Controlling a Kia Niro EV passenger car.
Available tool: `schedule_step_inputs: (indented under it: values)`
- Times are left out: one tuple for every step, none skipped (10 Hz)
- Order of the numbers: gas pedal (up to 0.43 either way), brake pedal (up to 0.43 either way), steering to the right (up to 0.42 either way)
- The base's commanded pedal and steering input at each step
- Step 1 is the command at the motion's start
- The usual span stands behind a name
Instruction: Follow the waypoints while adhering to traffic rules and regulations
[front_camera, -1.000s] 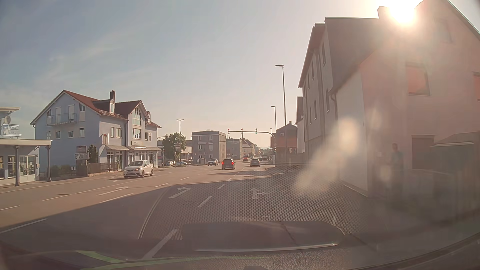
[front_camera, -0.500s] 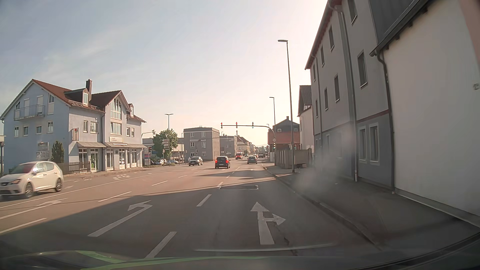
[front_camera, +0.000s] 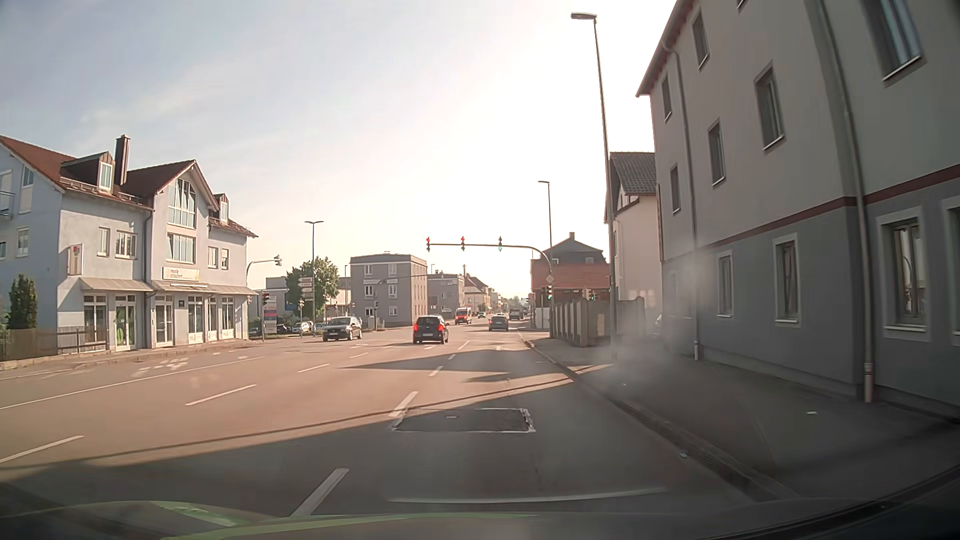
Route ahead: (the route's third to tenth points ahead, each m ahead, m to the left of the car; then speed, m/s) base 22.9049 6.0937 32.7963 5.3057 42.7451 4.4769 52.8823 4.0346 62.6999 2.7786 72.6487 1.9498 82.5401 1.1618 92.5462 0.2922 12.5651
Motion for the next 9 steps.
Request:
schedule_step_inputs:
  values:
    - [0.059,0.0,0.01]
    - [0.059,0.0,0.01]
    - [0.059,0.0,0.009]
    - [0.059,0.0,0.008]
    - [0.059,0.0,0.007]
    - [0.059,0.0,0.006]
    - [0.059,0.0,0.006]
    - [0.059,0.0,0.006]
    - [0.059,0.0,0.005]
